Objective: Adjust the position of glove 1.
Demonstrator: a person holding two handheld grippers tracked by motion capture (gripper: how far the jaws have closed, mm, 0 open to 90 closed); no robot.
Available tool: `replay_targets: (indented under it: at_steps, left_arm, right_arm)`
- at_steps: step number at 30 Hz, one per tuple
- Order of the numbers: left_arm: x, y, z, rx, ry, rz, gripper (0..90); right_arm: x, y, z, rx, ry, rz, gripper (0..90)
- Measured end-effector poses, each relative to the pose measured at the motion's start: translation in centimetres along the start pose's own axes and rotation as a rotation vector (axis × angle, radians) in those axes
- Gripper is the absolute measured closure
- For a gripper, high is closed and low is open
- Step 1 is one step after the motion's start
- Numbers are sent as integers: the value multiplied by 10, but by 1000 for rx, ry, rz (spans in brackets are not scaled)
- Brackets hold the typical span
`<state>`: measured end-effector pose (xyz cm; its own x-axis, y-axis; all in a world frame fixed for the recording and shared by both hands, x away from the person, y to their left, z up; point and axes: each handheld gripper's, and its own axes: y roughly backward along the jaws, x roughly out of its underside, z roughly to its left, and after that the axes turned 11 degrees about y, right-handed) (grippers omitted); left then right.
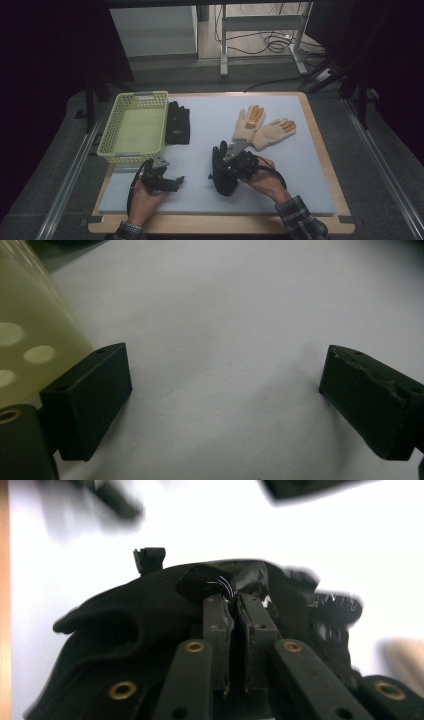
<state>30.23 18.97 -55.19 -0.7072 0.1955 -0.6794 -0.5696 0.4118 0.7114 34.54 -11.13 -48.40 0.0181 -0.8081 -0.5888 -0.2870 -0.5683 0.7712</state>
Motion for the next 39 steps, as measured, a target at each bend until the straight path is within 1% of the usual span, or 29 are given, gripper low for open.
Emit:
replay_targets:
  at_steps: [1, 2, 3, 4, 5, 6, 7, 9, 11, 13, 15, 17, 21, 22, 23, 24, 25, 26, 27, 28, 29, 30, 31, 34, 35, 37, 39]
  left_arm:
    - [0, 0, 0, 0, 0, 0, 67]
    - [0, 0, 0, 0, 0, 0, 67]
    - [0, 0, 0, 0, 1, 0, 67]
    - [0, 0, 0, -1, -2, 0, 67]
    - [0, 0, 0, -1, -2, 0, 67]
    - [0, 0, 0, 0, 0, 0, 67]
    - [0, 0, 0, -1, -2, 0, 67]
    - [0, 0, 0, -1, -2, 0, 67]
    - [0, 0, 0, -1, 1, -1, 67]
    - [0, 0, 0, -1, 1, -1, 67]
    - [0, 0, 0, -1, -6, 2, 67]
    - [0, 0, 0, -1, -6, 3, 67]
    - [0, 0, 0, -1, -3, 3, 67]
    - [0, 0, 0, -1, -3, 3, 67]
    - [0, 0, 0, -2, -6, 4, 67]
    - [0, 0, 0, -2, -6, 4, 67]
    - [0, 0, 0, -1, -4, 3, 67]
    - [0, 0, 0, 0, -3, 2, 67]
    - [0, 0, 0, 0, -3, 3, 67]
    - [0, 0, 0, 0, -3, 3, 67]
    - [0, 0, 0, 1, -4, 3, 67]
    - [0, 0, 0, 1, -4, 3, 67]
    - [0, 0, 0, 0, -5, 4, 67]
    - [0, 0, 0, 1, -3, 4, 67]
    - [0, 0, 0, 0, -4, 4, 67]
    - [0, 0, 0, 1, -3, 4, 67]
    - [0, 0, 0, 1, -3, 4, 66]
  right_arm:
    - [4, 2, 2, 15, -11, -10, 546]
    - [7, 6, 2, 39, -26, -25, 487]
    - [9, 12, 2, 47, -51, -44, 480]
    - [10, 19, 0, 49, -83, -75, 481]
    - [10, 19, 0, 49, -83, -75, 481]
    - [11, 28, -2, 36, -144, -125, 530]
    - [11, 31, -2, 18, -185, -157, 602]
    - [9, 28, 1, 20, -191, -151, 661]
    - [8, 18, 3, 24, -187, -136, 682]
    - [6, 5, 0, 16, -196, -142, 681]
    - [4, -7, -8, 7, -214, -156, 675]
    - [-1, -17, -17, 9, -224, -163, 667]
    - [-18, -37, -37, 11, -243, -181, 654]
    - [-18, -37, -37, 11, -243, -181, 654]
    - [-30, -48, -45, 20, -239, -181, 647]
    - [-30, -48, -45, 20, -239, -181, 647]
    - [-36, -53, -50, 23, -234, -176, 647]
    - [-47, -65, -58, 34, -228, -169, 647]
    - [-52, -71, -62, 39, -226, -166, 647]
    - [-52, -71, -62, 39, -226, -166, 647]
    - [-62, -83, -70, 36, -229, -164, 650]
    - [-62, -83, -70, 36, -229, -164, 650]
    - [-71, -96, -78, 34, -230, -155, 659]
    - [-80, -111, -86, 35, -229, -144, 669]
    - [-80, -111, -86, 35, -229, -144, 669]
    - [-89, -126, -95, 49, -225, -130, 669]
    - [-92, -133, -100, 56, -234, -127, 669]
